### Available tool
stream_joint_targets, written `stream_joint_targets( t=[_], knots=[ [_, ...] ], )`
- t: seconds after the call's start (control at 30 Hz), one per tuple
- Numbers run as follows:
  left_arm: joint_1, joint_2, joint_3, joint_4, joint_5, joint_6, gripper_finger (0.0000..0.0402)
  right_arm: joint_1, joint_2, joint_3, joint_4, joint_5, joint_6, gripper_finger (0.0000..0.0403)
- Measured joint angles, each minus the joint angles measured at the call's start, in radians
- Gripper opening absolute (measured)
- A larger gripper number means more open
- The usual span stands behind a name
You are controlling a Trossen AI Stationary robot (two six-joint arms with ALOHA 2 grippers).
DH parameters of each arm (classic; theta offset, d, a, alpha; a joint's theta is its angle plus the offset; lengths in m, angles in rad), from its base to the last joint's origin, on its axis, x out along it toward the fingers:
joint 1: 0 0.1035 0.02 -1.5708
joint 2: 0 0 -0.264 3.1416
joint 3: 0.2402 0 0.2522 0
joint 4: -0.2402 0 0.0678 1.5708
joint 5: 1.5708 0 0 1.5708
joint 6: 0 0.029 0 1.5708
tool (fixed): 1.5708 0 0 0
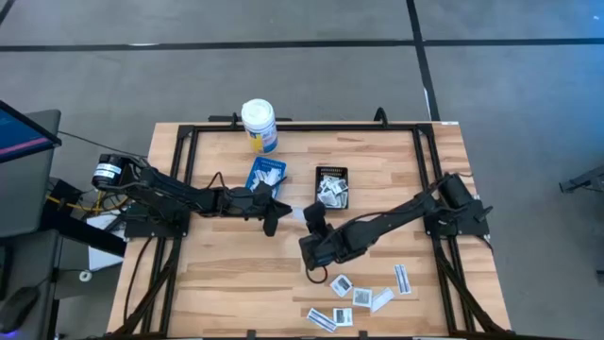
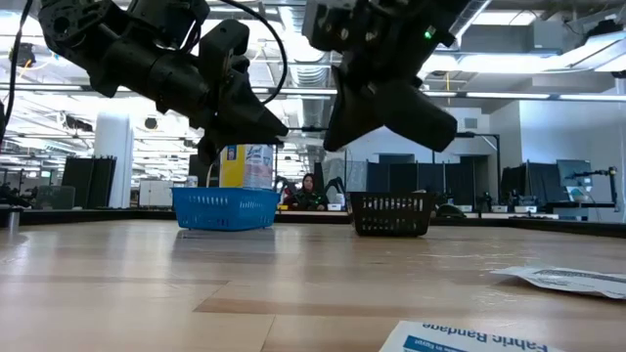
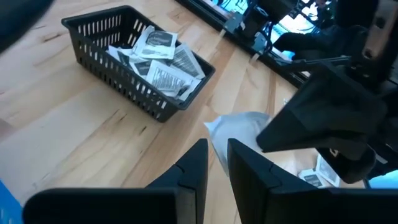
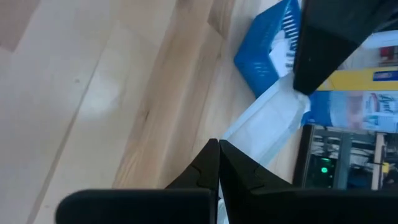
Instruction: Pick & Place First Aid Supplies
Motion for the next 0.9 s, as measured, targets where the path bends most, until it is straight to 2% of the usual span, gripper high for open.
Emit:
stream_joint_targets(
  t=[0.43, 0.67, 0.9],
  knots=[
    [0.0, 0.001, 0.0, -0.001, 0.001, 0.011, 0.006, -0.003, 0.0, 0.0, 0.145, 0.001, -0.031, 0.0],
    [0.0, 0.001, 0.0, -0.001, 0.003, 0.064, 0.001, -0.005, 0.0, 0.0, 0.154, -0.001, 0.004, 0.0],
    [0.0, 0.001, 0.0, -0.001, 0.001, 0.103, 0.0006, -0.016, 0.0, 0.0, 0.105, -0.035, 0.118, 0.0025]
  ],
)
